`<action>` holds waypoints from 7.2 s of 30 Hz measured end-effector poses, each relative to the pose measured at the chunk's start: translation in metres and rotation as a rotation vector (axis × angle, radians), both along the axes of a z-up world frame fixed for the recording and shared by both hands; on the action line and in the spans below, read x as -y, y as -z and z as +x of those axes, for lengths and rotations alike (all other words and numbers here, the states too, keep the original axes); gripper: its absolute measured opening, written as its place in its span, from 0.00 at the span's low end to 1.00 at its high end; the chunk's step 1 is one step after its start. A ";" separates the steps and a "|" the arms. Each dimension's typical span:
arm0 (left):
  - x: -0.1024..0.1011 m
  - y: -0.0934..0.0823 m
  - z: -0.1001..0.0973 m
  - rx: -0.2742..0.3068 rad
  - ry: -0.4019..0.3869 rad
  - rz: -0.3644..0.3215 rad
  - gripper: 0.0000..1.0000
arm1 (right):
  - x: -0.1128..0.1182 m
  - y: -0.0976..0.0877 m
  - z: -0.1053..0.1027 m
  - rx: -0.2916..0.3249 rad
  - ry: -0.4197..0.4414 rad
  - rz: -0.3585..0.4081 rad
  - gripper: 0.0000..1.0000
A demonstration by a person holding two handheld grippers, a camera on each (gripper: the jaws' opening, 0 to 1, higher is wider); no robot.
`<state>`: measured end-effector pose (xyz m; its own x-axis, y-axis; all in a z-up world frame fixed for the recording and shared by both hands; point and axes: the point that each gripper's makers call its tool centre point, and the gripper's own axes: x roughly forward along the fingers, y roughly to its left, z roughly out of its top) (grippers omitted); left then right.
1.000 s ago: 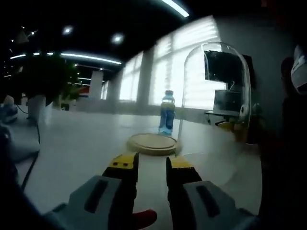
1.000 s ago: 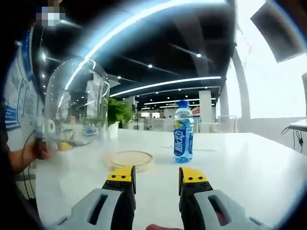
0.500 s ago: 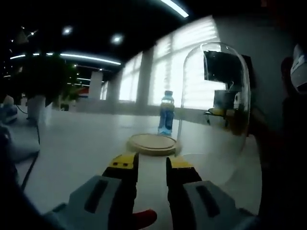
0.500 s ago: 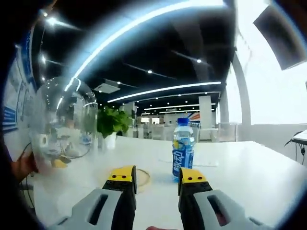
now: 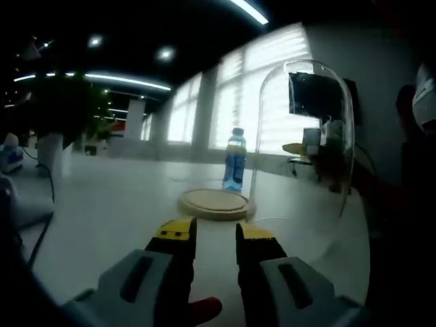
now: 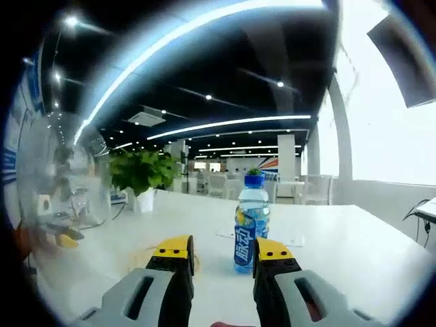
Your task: Open the cover put in the Mizone put the cover back on
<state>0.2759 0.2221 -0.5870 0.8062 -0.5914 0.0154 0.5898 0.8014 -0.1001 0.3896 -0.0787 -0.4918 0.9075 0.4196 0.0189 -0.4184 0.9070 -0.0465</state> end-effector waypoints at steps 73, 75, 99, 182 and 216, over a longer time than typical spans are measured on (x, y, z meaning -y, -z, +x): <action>0.003 0.007 0.003 0.014 -0.015 0.082 0.21 | -0.032 -0.035 0.186 -0.005 0.134 -0.001 0.25; 0.002 0.007 0.003 0.019 -0.019 0.085 0.21 | -0.030 -0.035 0.188 -0.005 0.140 0.005 0.24; 0.001 0.009 0.004 0.019 -0.036 0.107 0.20 | -0.033 -0.040 0.180 -0.056 0.107 0.014 0.23; 0.003 0.011 0.002 0.016 -0.027 0.111 0.19 | -0.196 -0.050 0.073 -0.024 -0.541 -0.054 0.25; 0.005 0.006 0.002 0.028 -0.046 0.109 0.18 | -0.180 -0.049 0.064 0.007 -0.490 -0.130 0.25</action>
